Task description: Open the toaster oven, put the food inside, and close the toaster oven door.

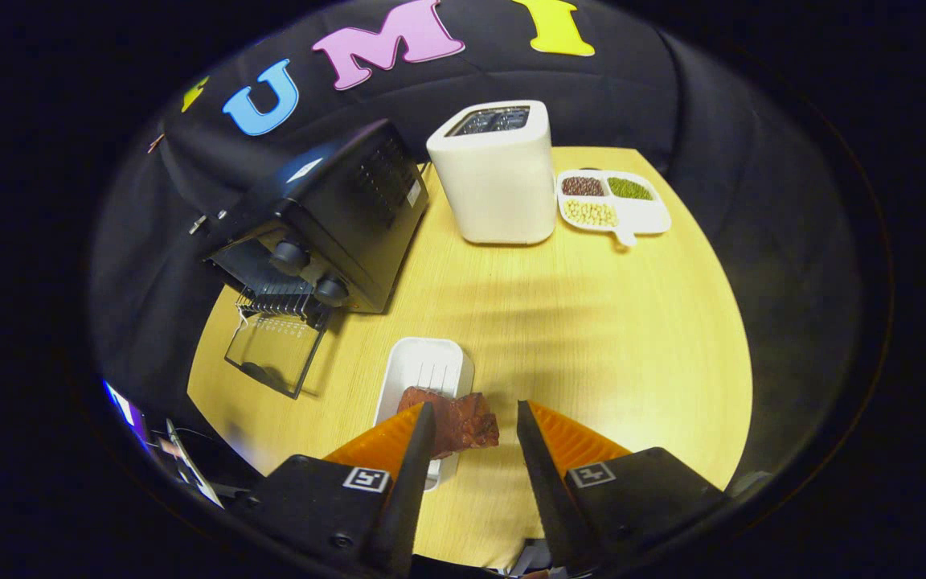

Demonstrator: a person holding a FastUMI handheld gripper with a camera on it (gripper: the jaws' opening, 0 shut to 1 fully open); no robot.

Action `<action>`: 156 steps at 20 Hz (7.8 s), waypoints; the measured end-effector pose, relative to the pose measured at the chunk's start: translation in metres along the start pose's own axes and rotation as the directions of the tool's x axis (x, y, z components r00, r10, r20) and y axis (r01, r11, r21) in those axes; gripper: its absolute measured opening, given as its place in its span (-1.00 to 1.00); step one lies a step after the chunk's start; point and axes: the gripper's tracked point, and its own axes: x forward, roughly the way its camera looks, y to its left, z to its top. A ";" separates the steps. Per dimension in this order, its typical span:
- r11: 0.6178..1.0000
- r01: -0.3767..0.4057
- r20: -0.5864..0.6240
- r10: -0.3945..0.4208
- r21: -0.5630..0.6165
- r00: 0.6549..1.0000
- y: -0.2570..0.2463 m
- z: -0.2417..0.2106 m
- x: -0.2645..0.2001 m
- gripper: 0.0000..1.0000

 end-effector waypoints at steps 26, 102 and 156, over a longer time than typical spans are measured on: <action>0.983 -0.183 0.375 0.161 0.024 0.913 0.264 0.059 -0.048 -0.71; 0.984 0.156 0.018 -0.155 -0.083 0.988 0.336 -0.130 0.092 0.99; 0.939 0.344 0.780 -0.209 -0.008 0.590 0.301 0.117 -0.181 0.95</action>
